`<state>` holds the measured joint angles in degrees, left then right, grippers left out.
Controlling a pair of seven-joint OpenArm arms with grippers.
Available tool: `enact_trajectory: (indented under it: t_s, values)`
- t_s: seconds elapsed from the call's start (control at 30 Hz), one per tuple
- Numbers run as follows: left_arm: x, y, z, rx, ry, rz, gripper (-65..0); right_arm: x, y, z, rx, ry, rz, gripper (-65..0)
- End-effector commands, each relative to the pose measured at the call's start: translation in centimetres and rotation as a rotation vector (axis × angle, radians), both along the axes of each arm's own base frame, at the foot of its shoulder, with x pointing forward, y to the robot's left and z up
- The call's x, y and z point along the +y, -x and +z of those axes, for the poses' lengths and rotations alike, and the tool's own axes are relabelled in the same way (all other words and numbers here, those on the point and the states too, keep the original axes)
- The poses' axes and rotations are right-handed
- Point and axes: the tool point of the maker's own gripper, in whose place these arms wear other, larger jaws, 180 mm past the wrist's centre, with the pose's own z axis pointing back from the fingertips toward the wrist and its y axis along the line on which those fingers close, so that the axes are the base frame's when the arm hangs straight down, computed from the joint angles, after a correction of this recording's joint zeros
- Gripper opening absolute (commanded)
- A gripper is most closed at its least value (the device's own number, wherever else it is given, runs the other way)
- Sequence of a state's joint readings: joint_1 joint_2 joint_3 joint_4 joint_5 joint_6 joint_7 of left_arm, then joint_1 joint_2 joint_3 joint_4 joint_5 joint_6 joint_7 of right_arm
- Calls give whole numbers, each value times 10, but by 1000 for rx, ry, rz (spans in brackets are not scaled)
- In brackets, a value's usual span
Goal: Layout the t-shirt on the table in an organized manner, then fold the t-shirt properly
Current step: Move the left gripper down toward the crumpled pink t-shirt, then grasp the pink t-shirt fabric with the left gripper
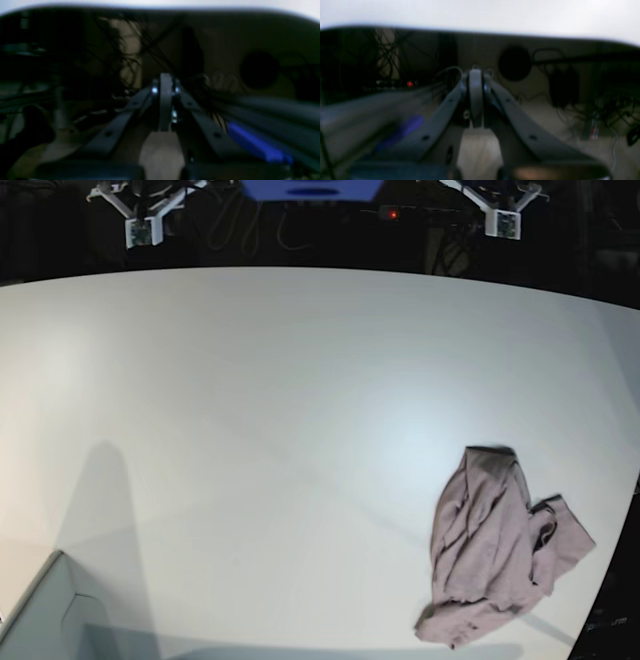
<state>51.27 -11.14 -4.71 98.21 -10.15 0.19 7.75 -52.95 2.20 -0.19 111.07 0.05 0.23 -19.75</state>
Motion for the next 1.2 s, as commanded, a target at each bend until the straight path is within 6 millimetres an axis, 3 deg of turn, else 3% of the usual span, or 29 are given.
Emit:
enact_trajectory:
  t_s: [0.0,0.07,0.23,0.33,0.47,0.67,0.8,0.97,1.17]
  values:
    - [-3,-8,13,-48,10,3,-628,2,-7,12,-44,-5,6,-650]
    - [-1,-20,26,-94,5,5,-560,5,-21,23,-90,-10,9,-650]
    - [-5,-54,50,-202,13,-5,-344,12,-37,27,-131,-28,14,-650]
    - [-8,-70,56,-245,19,-10,-267,18,-44,27,-136,-48,-17,-650]
    - [-7,-97,63,-308,17,-3,-260,20,-57,19,-69,-55,-21,-650]
    - [-5,-122,51,-330,28,40,-260,21,-72,20,-58,-59,-19,-645]
    - [-2,-134,27,-296,24,50,-260,29,-78,22,-68,-74,-3,-535]
    - [-1,-145,10,-277,36,86,-257,39,-76,21,-63,-91,19,-395]
    - [0,-191,33,-379,39,98,-256,39,-69,19,-49,-91,18,-357]
